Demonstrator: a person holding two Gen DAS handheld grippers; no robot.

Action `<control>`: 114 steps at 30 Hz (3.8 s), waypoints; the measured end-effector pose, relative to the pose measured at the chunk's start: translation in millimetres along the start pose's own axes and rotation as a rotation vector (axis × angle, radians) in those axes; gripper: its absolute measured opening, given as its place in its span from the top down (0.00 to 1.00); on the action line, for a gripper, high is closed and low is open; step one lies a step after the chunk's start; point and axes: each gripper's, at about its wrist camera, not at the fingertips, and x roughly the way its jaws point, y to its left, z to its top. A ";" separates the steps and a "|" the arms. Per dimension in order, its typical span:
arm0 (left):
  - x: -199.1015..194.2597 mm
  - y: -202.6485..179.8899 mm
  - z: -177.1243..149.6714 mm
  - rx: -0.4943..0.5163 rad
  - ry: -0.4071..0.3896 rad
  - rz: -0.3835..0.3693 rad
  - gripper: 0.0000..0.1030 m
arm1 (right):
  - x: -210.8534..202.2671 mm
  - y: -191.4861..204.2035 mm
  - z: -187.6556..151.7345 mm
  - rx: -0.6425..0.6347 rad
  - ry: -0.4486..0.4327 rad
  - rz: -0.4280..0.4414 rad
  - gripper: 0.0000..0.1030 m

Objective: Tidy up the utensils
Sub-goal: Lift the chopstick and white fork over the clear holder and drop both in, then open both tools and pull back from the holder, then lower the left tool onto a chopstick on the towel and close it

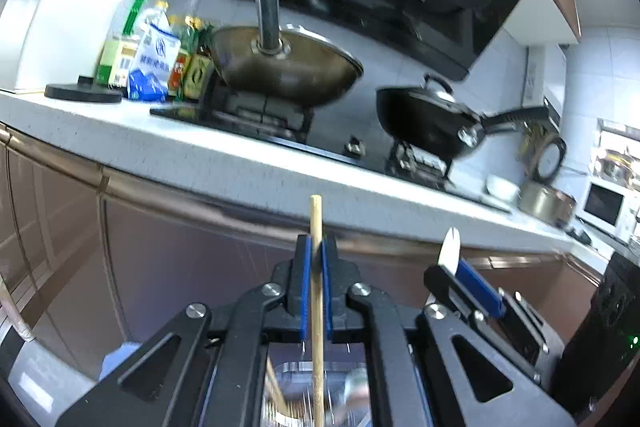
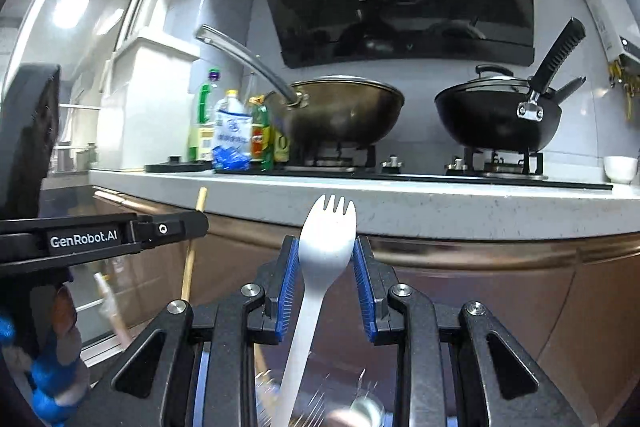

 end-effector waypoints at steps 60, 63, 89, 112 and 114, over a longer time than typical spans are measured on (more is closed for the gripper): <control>-244.2 64.7 -77.7 0.174 0.242 0.313 0.63 | -227.6 56.3 -26.8 -0.024 0.179 -0.072 0.35; -248.1 65.9 -87.5 0.180 0.298 0.279 0.63 | -232.7 60.2 -32.0 -0.018 0.213 -0.058 0.35; -200.1 67.2 -152.1 0.217 0.430 0.321 0.63 | -199.1 29.1 -114.1 0.085 0.492 -0.077 0.44; -121.3 85.2 -195.9 0.189 0.659 0.227 0.63 | -142.5 25.9 -162.2 0.108 0.649 -0.035 0.44; -111.9 87.2 -202.8 0.176 0.701 0.201 0.63 | -136.7 27.1 -167.0 0.105 0.666 -0.025 0.44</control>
